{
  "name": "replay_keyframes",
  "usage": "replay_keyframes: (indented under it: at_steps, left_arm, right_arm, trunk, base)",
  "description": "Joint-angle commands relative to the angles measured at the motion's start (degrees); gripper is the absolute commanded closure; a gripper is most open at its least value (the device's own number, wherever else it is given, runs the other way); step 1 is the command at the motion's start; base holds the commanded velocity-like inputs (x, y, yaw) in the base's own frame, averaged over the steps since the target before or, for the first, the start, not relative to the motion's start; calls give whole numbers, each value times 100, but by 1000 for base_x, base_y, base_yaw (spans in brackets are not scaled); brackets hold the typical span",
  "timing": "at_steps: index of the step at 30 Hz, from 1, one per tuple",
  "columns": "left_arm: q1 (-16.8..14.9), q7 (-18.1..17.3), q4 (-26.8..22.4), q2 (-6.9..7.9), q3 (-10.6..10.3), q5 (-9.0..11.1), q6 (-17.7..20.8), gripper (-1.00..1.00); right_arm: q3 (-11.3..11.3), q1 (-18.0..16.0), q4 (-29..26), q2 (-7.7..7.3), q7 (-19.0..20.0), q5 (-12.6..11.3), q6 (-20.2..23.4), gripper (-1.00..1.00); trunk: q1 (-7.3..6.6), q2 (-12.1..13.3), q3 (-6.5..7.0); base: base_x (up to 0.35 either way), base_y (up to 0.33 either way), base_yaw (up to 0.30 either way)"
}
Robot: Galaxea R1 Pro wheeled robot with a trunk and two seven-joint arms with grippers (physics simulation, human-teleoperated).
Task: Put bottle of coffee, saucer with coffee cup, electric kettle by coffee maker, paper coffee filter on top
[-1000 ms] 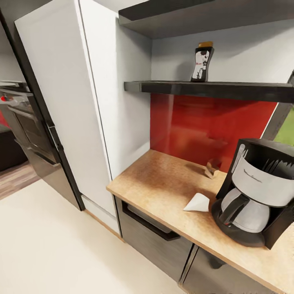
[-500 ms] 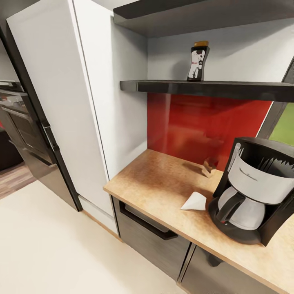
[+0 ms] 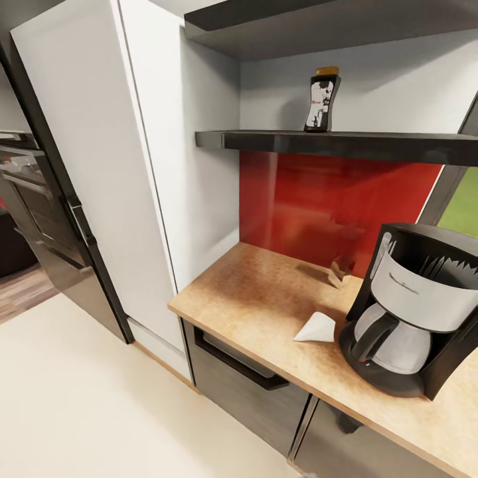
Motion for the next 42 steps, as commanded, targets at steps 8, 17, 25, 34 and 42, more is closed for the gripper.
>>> replay_keyframes:
  at_steps: [8, 17, 25, 34, 42]
  left_arm:
    - [10, -1, 3, 4, -18, 11, -15, -100]
    - [15, -1, 4, -1, -34, 5, -15, -100]
    - [20, -1, 4, 1, -36, 5, -9, -100]
    - [21, -1, 4, 6, -29, 5, -5, -100]
    - [12, -1, 4, 15, -20, 5, 34, -100]
  right_arm:
    - [167, -30, -1272, 124, 8, 1, 45, -100]
    - [551, -61, -3500, 190, -7, -4, 1526, -100]
    - [591, -571, -4140, 322, -62, 11, 2421, -100]
    - [529, -1428, -4117, 310, -67, 27, 3042, -100]
    - [93, -2406, -4083, 281, -40, 34, 3833, -100]
  trunk:
    - [3, -11, -11]
    - [3, -11, -11]
    - [3, -11, -11]
    - [3, -11, -11]
    - [3, -11, -11]
  base:
    - [0, 0, 0]
    - [0, 0, 0]
    - [0, 0, 0]
    - [0, 0, 0]
    - [0, 0, 0]
